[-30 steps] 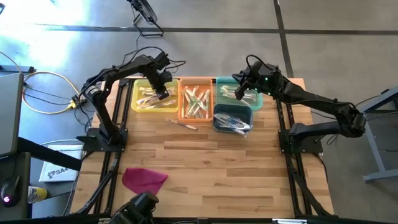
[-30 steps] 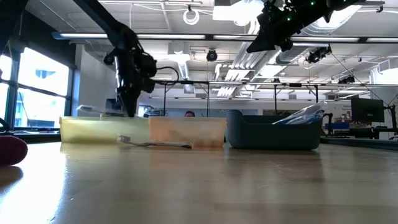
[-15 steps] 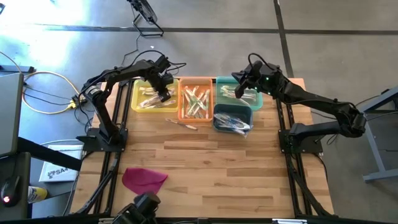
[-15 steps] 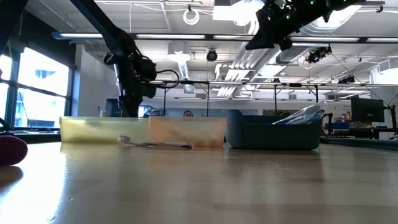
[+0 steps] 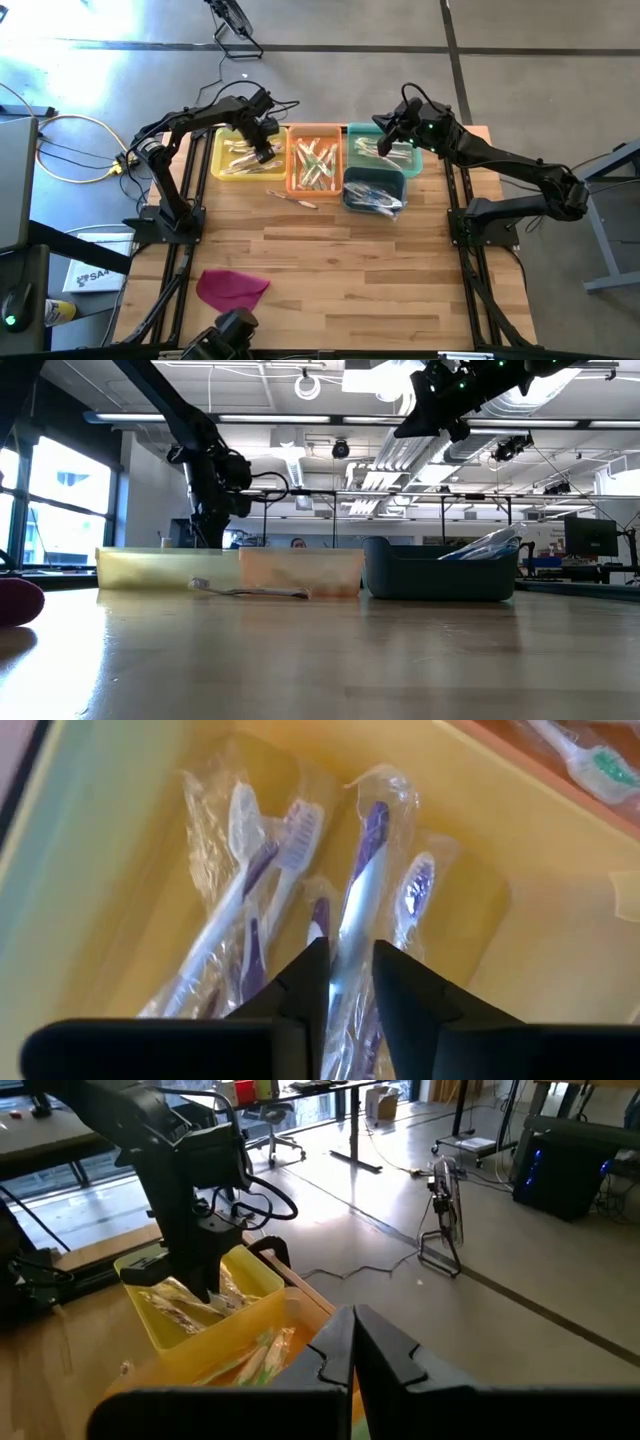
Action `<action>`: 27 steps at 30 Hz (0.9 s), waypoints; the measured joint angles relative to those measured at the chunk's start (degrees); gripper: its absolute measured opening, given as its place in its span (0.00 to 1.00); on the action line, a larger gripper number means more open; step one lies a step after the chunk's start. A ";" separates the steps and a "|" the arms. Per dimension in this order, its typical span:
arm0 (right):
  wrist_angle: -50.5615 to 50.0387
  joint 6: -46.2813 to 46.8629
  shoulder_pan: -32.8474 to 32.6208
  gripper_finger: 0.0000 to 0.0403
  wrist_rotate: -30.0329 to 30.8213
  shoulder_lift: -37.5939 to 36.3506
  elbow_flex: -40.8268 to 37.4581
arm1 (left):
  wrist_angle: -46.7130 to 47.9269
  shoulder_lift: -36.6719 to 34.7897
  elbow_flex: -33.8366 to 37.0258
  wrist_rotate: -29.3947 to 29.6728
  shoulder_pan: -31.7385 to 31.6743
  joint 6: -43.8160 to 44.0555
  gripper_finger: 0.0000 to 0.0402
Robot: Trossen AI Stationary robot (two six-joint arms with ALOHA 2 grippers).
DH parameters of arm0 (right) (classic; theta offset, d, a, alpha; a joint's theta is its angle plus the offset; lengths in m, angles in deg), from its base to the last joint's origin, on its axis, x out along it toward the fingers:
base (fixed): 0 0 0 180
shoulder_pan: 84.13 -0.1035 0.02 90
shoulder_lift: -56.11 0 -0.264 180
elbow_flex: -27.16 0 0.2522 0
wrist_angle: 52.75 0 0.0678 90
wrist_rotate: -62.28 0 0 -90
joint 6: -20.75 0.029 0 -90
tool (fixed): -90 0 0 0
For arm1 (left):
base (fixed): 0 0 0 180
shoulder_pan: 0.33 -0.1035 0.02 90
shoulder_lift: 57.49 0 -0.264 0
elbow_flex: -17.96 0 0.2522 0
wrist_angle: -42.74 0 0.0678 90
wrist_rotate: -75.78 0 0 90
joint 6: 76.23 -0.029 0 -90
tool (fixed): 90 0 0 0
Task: Pick & Place Toothbrushes
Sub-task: Put the violet toothbrush into the yellow bin
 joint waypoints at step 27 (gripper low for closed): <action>-0.04 0.96 0.00 0.01 -0.22 0.00 0.00 | -0.83 0.00 0.00 -5.97 0.00 15.96 0.48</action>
